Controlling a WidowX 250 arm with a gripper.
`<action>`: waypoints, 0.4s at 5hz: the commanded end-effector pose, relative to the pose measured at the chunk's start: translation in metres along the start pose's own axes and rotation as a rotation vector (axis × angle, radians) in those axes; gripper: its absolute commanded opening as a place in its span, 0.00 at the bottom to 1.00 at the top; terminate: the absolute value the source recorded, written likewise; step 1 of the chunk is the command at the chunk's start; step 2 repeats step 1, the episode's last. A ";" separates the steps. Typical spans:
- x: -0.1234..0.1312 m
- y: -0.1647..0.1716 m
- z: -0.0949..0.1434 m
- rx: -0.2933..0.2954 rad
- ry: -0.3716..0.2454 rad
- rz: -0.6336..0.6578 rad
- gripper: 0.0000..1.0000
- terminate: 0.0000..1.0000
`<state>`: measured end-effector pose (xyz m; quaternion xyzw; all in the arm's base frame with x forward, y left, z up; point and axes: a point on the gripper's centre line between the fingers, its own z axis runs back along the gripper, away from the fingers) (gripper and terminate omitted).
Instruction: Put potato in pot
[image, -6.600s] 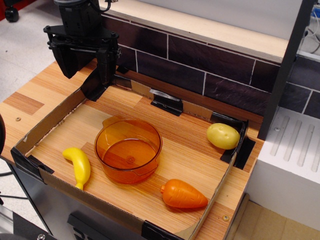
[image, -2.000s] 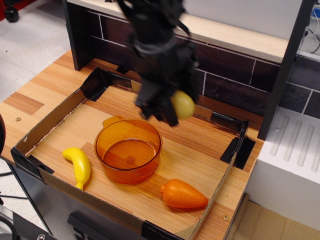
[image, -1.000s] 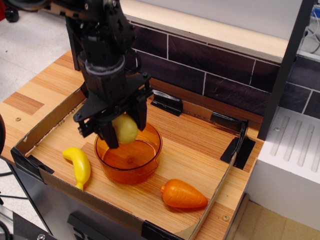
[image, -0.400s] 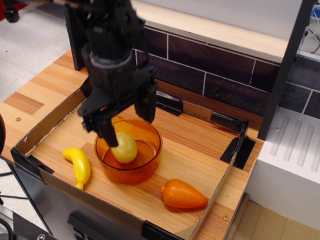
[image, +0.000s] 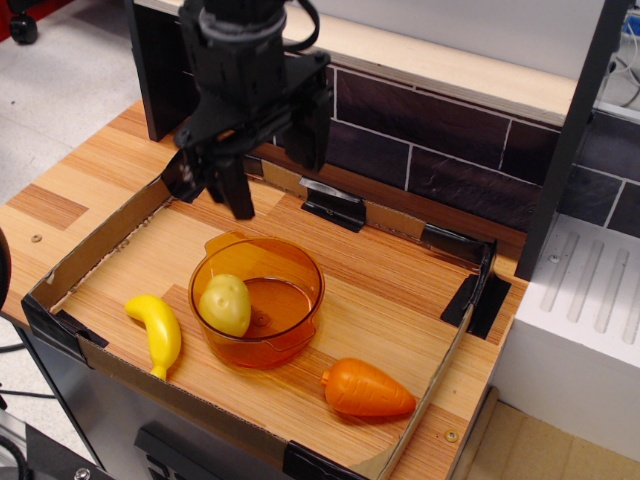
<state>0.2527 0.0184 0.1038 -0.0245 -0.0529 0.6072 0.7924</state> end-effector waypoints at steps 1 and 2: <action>0.011 -0.014 0.012 -0.031 -0.014 0.012 1.00 1.00; 0.011 -0.014 0.012 -0.031 -0.014 0.012 1.00 1.00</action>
